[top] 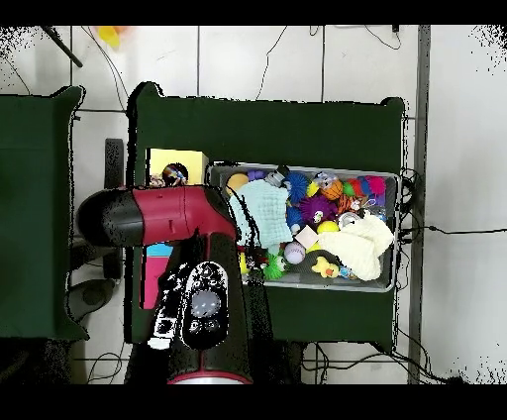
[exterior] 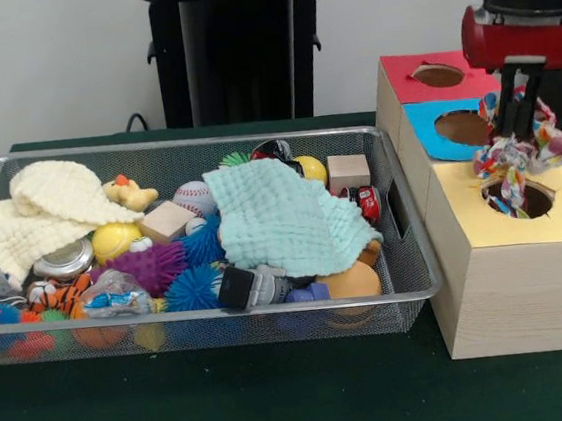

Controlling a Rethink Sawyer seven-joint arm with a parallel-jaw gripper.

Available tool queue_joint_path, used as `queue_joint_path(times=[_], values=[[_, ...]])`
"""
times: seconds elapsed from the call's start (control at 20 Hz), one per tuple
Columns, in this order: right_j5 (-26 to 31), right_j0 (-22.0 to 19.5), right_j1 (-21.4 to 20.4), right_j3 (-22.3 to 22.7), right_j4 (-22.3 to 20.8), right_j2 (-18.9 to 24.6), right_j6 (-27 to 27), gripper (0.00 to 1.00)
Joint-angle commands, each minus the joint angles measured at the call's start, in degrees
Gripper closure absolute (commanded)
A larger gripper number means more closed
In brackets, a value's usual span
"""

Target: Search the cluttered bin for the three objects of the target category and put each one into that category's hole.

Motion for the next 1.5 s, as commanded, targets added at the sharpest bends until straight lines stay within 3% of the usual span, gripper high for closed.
queue_joint_path(times=[0.05, 0.25, 1.05, 1.5], values=[[-2.69, -0.25, 5.02, -2.13, 1.97, -0.75, 12.45, 1.0], [-2.89, -0.25, 4.53, -1.56, 2.42, -0.85, 12.01, 1.0], [7.46, 2.35, 0.67, -4.7, 5.84, -3.29, 11.63, 1.0], [6.1, 2.0, 1.72, -5.04, 6.42, -3.76, 10.64, 1.0]])
